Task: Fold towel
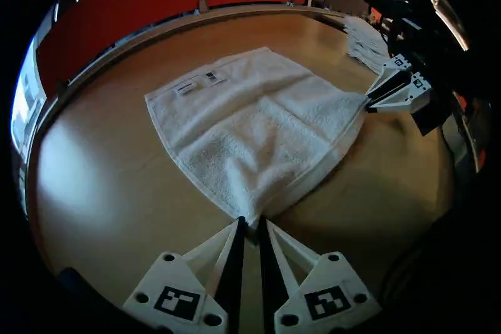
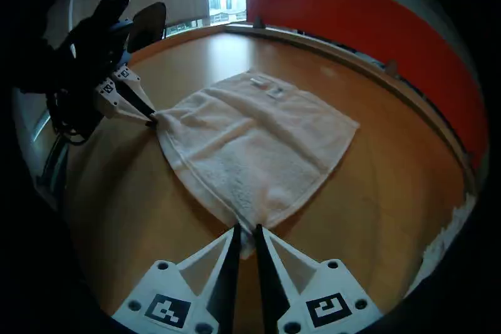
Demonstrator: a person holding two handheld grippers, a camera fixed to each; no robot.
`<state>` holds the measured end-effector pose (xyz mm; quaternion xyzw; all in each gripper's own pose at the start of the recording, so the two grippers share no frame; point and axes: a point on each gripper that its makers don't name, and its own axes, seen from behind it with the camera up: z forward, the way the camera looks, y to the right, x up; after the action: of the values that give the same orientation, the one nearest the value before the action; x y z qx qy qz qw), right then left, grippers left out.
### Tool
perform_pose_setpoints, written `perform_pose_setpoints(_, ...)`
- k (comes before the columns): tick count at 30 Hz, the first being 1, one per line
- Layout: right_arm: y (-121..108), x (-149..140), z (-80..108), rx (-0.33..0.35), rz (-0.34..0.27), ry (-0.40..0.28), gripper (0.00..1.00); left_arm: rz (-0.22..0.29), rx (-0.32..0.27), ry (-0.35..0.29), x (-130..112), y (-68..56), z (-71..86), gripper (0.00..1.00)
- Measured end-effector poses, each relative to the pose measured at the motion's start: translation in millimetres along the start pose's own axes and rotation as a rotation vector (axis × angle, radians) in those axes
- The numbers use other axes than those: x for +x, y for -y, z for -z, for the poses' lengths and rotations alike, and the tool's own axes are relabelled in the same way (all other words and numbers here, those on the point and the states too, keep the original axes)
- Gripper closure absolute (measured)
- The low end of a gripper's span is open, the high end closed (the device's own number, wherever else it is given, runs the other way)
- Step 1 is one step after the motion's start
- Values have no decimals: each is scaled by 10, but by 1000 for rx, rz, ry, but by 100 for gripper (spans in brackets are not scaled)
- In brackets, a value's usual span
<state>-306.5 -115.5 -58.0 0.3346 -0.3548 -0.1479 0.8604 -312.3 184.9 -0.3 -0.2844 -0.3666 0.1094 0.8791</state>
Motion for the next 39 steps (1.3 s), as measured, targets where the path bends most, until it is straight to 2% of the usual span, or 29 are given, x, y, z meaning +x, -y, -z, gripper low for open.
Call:
perform_pose_setpoints(8, 18, 236, 160, -15, -3, -47, 83, 17, 6, -22, 141, 4, 196, 85)
perform_pose_setpoints(14, 53, 347, 290, -13, -4, -61, 83, 54, 0, -43, 259, 2, 394, 85)
perform_pose_setpoints(26, 105, 591, 571, -14, -12, -103, 83, 117, -36, -53, 396, -113, 782, 85)
perform_pose_setpoints(33, 145, 674, 742, -14, -16, -120, 83, 112, -40, -72, 501, -174, 970, 85)
perform_pose_setpoints(39, 182, 733, 875, -12, -32, -135, 83, 112, -55, -76, 543, -214, 1066, 85)
